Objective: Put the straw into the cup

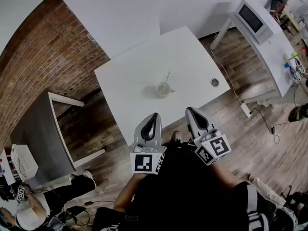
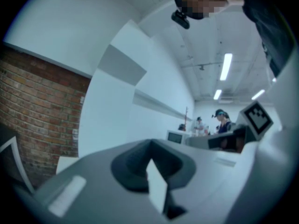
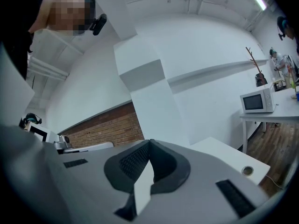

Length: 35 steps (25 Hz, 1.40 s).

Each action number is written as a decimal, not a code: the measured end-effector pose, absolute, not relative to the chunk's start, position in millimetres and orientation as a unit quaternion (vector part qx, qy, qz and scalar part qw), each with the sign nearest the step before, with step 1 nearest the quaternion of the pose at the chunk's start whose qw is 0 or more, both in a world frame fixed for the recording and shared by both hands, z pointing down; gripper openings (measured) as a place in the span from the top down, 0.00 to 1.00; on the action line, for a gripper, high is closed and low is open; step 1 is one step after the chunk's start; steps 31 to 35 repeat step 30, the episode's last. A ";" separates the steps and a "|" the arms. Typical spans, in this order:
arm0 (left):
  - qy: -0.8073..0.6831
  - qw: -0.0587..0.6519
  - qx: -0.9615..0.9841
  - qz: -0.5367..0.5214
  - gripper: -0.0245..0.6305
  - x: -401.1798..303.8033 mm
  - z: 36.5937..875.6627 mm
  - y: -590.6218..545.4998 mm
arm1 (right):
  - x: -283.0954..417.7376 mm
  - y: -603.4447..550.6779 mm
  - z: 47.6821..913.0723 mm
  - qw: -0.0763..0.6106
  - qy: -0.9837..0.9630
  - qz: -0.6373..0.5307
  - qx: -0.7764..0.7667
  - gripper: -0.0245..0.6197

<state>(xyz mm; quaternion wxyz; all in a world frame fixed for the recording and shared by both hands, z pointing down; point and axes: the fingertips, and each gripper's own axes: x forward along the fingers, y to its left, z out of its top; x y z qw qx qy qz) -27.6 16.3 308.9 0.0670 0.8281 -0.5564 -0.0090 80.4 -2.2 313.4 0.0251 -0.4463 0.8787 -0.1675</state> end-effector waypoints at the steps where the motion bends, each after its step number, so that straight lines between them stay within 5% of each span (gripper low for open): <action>1: -0.558 0.068 0.827 -0.007 0.96 -24.5 309.9 16.4 | 83.1 -1.3 313.3 0.025 0.880 -0.169 -0.444 0.95; 35: -0.573 0.063 0.817 0.003 0.96 -7.2 309.7 18.4 | 93.5 -3.2 319.3 0.011 0.892 -0.161 -0.422 0.95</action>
